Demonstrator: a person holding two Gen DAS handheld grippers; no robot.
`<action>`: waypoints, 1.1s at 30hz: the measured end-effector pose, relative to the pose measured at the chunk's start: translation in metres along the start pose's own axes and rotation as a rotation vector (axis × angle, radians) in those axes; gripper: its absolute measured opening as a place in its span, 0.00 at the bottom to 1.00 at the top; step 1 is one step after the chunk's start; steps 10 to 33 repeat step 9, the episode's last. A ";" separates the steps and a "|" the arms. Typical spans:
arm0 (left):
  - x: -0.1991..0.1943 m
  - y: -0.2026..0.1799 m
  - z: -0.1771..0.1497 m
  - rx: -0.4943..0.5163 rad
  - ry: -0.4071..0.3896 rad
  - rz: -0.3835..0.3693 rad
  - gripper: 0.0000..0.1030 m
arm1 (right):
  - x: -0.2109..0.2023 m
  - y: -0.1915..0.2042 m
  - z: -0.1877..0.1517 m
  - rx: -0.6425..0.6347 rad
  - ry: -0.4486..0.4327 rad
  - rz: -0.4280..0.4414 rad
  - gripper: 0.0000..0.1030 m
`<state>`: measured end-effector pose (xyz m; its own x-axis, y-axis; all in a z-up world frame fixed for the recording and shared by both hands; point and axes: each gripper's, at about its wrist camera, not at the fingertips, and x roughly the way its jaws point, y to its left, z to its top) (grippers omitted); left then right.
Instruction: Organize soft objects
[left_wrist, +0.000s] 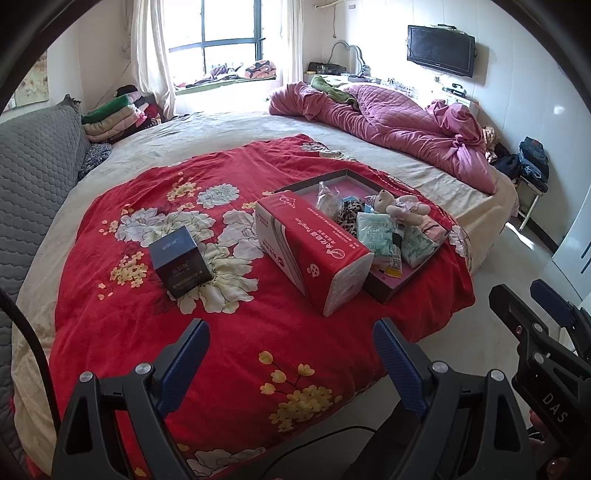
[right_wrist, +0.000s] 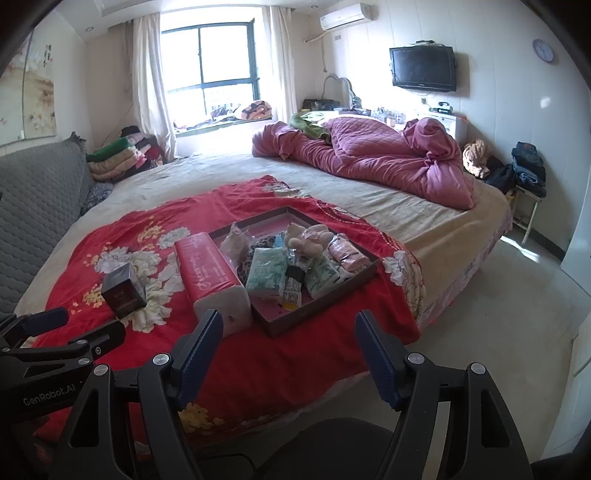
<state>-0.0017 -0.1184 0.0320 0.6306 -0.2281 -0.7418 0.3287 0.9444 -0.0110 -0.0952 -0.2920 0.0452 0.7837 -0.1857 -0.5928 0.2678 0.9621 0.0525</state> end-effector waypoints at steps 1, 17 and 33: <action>0.000 0.000 0.001 0.001 0.000 0.002 0.87 | 0.000 0.001 0.000 -0.003 -0.001 0.000 0.73; -0.002 -0.003 0.002 0.012 -0.008 -0.002 0.87 | -0.004 -0.001 0.001 0.001 -0.016 -0.015 0.73; -0.002 -0.003 0.002 0.012 -0.008 -0.002 0.87 | -0.004 -0.001 0.001 0.001 -0.016 -0.015 0.73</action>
